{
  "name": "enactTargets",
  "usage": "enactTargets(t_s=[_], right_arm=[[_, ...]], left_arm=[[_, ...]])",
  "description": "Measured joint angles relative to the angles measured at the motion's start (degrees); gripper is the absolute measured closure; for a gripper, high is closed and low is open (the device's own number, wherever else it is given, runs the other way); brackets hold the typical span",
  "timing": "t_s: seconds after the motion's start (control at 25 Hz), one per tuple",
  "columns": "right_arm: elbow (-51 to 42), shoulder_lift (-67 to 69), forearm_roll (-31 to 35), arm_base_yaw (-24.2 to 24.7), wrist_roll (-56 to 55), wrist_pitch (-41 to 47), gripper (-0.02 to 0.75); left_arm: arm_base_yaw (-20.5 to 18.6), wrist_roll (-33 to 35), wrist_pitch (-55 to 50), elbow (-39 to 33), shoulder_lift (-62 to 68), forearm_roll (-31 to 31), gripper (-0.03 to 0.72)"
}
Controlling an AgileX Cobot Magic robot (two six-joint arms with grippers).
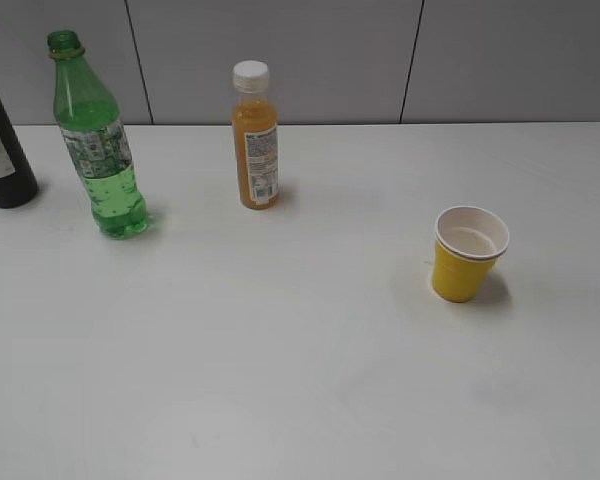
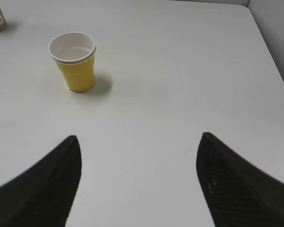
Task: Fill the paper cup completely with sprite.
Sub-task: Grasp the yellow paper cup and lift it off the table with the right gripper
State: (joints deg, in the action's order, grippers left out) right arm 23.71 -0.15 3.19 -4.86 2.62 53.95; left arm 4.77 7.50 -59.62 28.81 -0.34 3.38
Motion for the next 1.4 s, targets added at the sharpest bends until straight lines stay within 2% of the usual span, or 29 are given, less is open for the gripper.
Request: enactTargets(t_s=[0.72, 1.04, 1.4], right_arm=[[0.6, 0.0, 0.2, 0.0, 0.0, -1.0, 0.153], [1.3, 0.2, -0.4, 0.0, 0.0, -16.2, 0.153], [1.3, 7.7, -1.8, 0.0, 0.0, -29.4, 0.153]], left_arm=[[0.0, 0.0, 0.0, 0.0, 0.0, 0.0, 0.459], [0.0, 0.0, 0.0, 0.0, 0.0, 0.0, 0.459], [0.0, 0.0, 0.0, 0.0, 0.0, 0.0, 0.460]])
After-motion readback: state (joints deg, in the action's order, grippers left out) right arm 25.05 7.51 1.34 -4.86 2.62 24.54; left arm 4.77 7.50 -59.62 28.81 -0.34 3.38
